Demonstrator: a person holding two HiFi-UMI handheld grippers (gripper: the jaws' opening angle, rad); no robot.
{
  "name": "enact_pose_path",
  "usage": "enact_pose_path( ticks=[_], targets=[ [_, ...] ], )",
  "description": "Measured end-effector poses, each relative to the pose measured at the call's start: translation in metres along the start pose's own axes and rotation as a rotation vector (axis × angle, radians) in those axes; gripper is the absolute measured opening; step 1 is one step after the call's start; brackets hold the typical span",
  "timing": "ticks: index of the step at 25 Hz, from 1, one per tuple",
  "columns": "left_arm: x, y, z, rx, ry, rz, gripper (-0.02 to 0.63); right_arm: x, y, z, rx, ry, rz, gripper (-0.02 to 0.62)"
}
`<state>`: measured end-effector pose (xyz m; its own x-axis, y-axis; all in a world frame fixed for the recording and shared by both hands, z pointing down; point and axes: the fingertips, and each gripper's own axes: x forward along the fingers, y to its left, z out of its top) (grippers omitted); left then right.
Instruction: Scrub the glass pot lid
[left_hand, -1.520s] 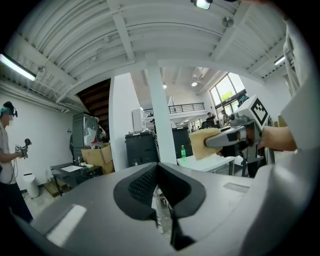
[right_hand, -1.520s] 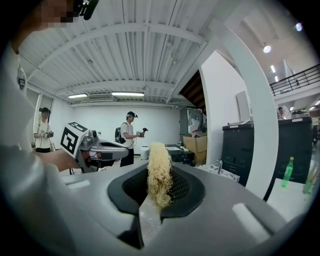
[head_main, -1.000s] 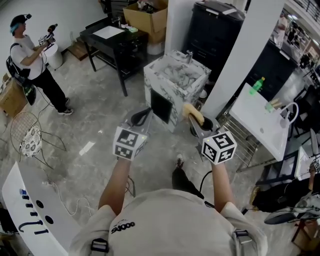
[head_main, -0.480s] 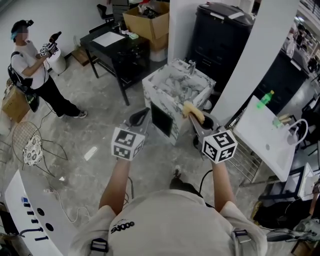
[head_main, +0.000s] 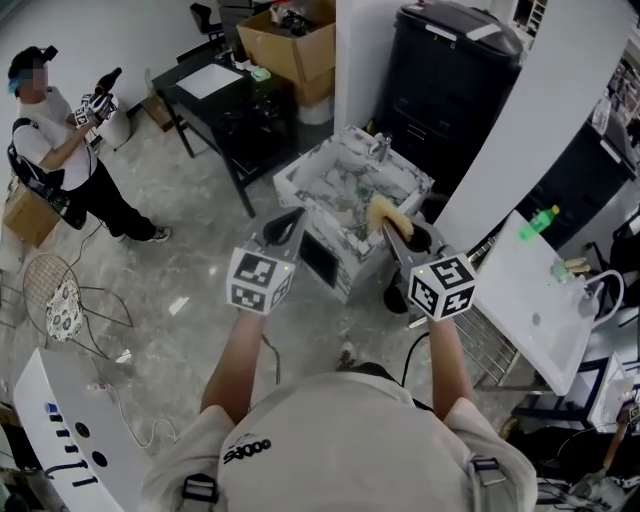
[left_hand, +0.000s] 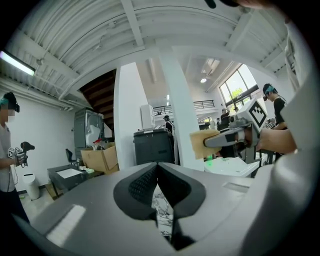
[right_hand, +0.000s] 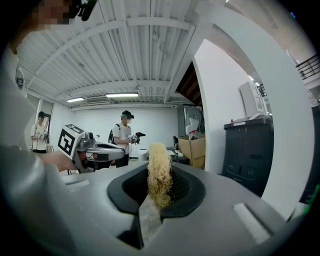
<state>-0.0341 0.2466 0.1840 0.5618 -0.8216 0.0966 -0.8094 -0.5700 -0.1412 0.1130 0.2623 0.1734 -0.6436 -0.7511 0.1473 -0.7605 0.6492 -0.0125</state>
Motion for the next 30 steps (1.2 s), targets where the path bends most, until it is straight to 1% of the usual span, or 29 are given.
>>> enact_pose_path(
  ticks=[6,12,21,30],
  targets=[
    [0.048,0.009,0.005,0.001,0.005,-0.006,0.009,0.021,-0.039,0.008,-0.009,0.007,0.006,0.043],
    [0.088,0.021,0.011,0.007,0.001,0.014,0.009,0.045,-0.078,0.014,-0.015,0.004,0.025,0.043],
    [0.133,0.045,0.008,0.005,0.006,0.056,0.009,0.087,-0.117,0.012,-0.02,0.015,0.075,0.043],
    [0.176,0.055,0.0,-0.01,0.012,0.083,0.009,0.114,-0.153,0.004,-0.008,0.025,0.11,0.043]
  ],
)
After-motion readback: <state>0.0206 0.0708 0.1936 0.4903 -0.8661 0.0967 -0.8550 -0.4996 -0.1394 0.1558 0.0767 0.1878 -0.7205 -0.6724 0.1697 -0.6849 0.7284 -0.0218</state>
